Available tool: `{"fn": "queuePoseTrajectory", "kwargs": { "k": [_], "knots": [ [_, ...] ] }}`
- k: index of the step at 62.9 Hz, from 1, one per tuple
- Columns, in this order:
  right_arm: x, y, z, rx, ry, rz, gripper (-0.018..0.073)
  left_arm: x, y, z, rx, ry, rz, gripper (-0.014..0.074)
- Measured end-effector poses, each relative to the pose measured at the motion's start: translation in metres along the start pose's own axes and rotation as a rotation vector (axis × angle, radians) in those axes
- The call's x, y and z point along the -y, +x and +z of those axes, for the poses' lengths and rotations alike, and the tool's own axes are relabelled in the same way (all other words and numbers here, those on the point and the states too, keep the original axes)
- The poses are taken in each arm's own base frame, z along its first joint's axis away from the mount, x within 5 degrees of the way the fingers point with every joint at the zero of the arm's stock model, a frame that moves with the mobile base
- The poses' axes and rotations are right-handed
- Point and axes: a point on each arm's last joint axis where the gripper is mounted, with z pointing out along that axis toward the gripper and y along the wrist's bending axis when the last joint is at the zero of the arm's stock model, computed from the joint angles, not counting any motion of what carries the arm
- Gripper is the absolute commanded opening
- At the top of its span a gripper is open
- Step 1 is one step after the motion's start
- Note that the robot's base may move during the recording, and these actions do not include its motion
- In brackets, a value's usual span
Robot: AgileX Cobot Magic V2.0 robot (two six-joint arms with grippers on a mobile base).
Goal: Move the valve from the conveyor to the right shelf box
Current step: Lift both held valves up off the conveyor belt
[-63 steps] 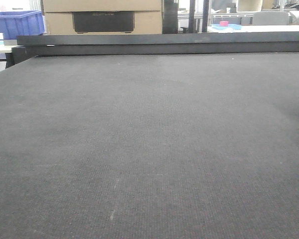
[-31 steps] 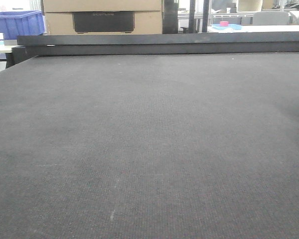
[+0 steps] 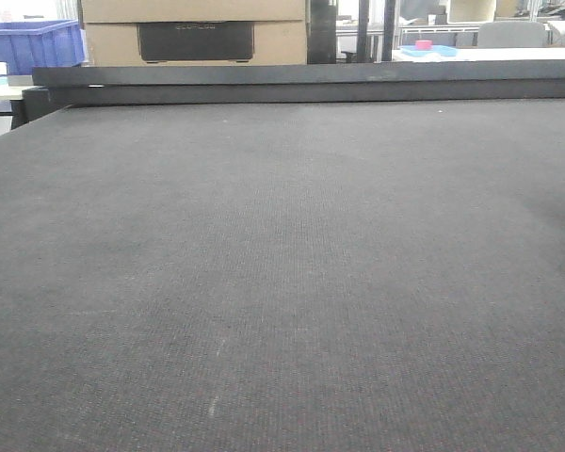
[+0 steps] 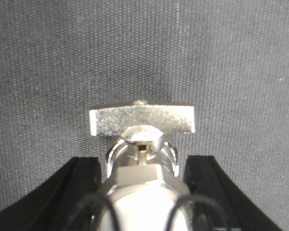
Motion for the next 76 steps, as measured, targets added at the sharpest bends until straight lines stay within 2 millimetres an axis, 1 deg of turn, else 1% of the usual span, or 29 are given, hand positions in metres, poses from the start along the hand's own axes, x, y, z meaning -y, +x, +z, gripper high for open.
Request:
{"fn": "queuePoseTrajectory", "kwargs": {
  "k": [6,8,15,23,32,40,45,53,65,72,76],
  "knots": [
    [-0.001,0.003,-0.007,0.027,-0.001,0.0,-0.0162,0.0,0.001,-0.005,0.015,-0.002,0.001,-0.0111],
    [-0.001,0.005,-0.013,0.048,-0.003,0.0,-0.0162,0.001,0.002,-0.009,0.026,-0.003,0.001,-0.0111],
    [-0.003,0.011,-0.035,0.145,-0.004,-0.004,-0.0162,0.002,0.006,-0.031,0.123,-0.014,0.005,-0.0111],
    [-0.004,0.02,-0.062,0.272,-0.002,-0.009,-0.0162,0.005,0.016,-0.062,0.27,-0.03,0.009,-0.0111],
    [-0.006,0.033,-0.095,0.444,0.001,-0.015,-0.0162,0.009,0.038,-0.092,0.448,-0.047,0.011,-0.0111],
    [-0.007,0.043,-0.117,0.574,0.003,-0.019,-0.0162,0.012,0.062,-0.107,0.584,-0.058,0.01,-0.0111],
    [-0.008,0.05,-0.128,0.658,0.005,-0.021,-0.0162,0.014,0.078,-0.109,0.642,-0.062,0.008,-0.0111],
    [-0.008,0.066,-0.133,0.757,0.007,-0.021,-0.0162,0.017,0.104,-0.113,0.751,-0.068,0.005,-0.0111],
    [-0.007,0.099,-0.124,0.825,0.009,-0.02,-0.0162,0.022,0.143,-0.119,0.884,-0.061,-0.005,-0.0111],
    [-0.007,0.114,-0.126,0.865,0.01,-0.022,-0.0162,0.025,0.16,-0.127,0.946,-0.051,-0.009,-0.0111],
    [-0.008,0.12,-0.131,0.896,0.009,-0.023,-0.0162,0.026,0.167,-0.132,0.98,-0.049,-0.009,-0.0111]
  ]
}}
